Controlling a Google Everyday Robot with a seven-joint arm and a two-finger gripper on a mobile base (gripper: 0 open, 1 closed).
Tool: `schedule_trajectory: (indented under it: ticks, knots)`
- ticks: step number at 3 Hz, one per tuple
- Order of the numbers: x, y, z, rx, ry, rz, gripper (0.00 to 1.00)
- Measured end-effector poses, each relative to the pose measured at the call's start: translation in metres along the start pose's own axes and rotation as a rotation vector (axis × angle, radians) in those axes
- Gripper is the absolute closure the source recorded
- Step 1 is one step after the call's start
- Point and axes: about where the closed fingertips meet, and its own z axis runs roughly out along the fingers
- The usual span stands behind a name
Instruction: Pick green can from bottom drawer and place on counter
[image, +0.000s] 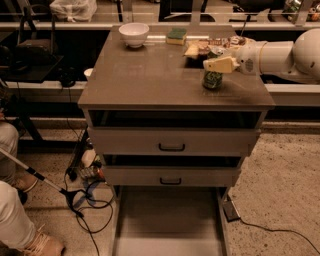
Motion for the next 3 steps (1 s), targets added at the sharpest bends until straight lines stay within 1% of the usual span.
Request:
schedule_trajectory:
  ticks: [2,3]
  knots:
    - [0.001,0.002,0.002,-0.001,0.021,-0.03,0.13]
    - [-0.003,0.001,-0.011,0.014,0.024,-0.057,0.0]
